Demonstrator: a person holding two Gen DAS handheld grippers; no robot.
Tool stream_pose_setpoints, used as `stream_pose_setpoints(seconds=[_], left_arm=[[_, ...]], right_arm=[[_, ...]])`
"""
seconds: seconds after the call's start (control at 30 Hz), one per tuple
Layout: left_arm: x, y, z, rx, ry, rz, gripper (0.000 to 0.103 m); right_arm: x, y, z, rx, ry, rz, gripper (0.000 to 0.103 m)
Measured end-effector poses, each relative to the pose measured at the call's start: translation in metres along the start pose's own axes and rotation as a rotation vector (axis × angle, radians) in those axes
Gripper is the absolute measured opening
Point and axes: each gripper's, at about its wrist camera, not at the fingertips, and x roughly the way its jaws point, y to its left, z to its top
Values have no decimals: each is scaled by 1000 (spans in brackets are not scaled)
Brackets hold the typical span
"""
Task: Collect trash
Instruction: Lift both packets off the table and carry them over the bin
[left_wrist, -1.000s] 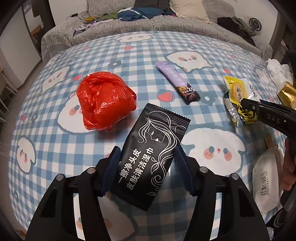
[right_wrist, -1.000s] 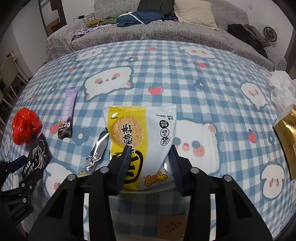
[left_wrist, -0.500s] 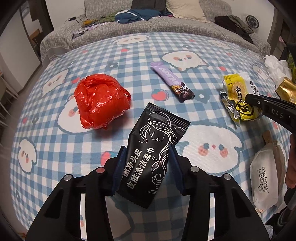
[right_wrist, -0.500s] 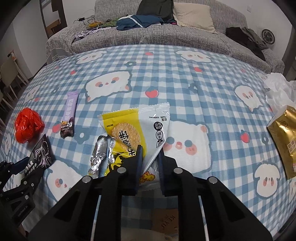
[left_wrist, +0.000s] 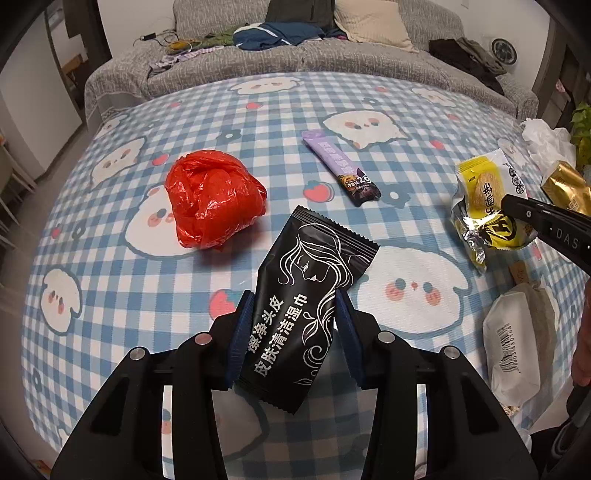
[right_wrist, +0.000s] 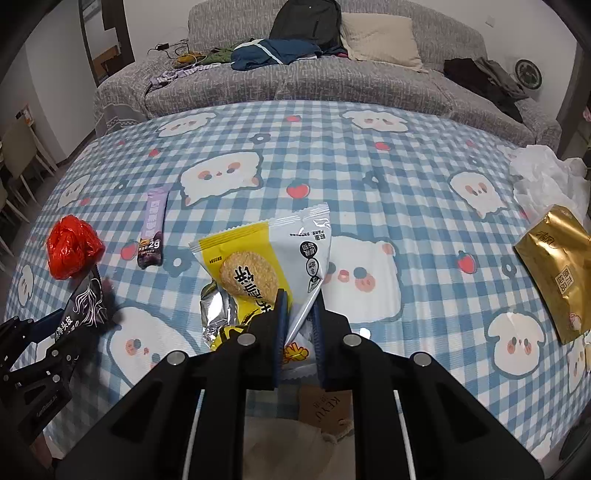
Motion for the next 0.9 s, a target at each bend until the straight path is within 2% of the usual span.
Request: stream_pose_setpoints(seconds=[0.53, 0.9], left_arm=[[-37, 0, -7, -29, -38, 7, 43], [-66, 2, -30, -57, -55, 12, 43]], right_arm=[[-44, 2, -13, 15, -43, 2, 13], [-78, 2, -37, 30, -73, 1, 13]])
